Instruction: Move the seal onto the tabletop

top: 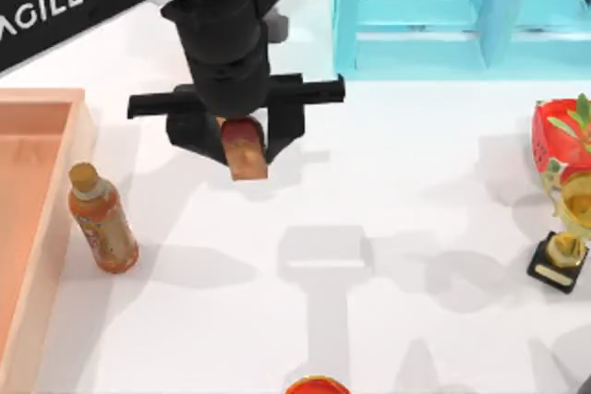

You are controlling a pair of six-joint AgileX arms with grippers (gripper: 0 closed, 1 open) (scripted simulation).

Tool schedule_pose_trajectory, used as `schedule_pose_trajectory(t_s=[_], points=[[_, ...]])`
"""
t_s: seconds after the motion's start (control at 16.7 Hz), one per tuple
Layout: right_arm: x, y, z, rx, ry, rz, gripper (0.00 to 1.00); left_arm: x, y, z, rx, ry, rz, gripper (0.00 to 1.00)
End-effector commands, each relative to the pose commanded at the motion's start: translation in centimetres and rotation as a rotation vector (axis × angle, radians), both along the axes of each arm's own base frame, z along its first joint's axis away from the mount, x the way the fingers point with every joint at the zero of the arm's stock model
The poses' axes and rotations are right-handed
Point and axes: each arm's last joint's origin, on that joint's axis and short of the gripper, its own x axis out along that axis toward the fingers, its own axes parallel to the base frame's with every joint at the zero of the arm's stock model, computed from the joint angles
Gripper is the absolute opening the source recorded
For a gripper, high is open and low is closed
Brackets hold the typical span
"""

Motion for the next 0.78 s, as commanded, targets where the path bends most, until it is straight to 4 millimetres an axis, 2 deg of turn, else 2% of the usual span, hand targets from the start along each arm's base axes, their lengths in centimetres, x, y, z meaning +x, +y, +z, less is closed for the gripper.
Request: schedule_pose_trajectory(t_s=[0.18, 0.36, 0.48, 0.78], points=[[0.0, 0.0, 0.0, 0.0, 0.0, 0.0, 1.0, 0.0, -5.3, -3.9, 0.035, 0.033, -0.009, 0.0], [0.0, 0.0, 0.0, 0.0, 0.0, 0.0, 1.0, -0.5, -8.6, -6.9, 0.072, 0.05, -0.019, 0.0], [0.0, 0.0, 0.0, 0.0, 0.0, 0.0, 1.0, -0.7, -9.4, -7.7, 0.084, 0.053, -0.022, 0.0], [0.0, 0.0, 0.0, 0.0, 0.0, 0.0, 1.0, -0.7, -9.2, -7.9, 0.085, 0.057, -0.02, 0.0]])
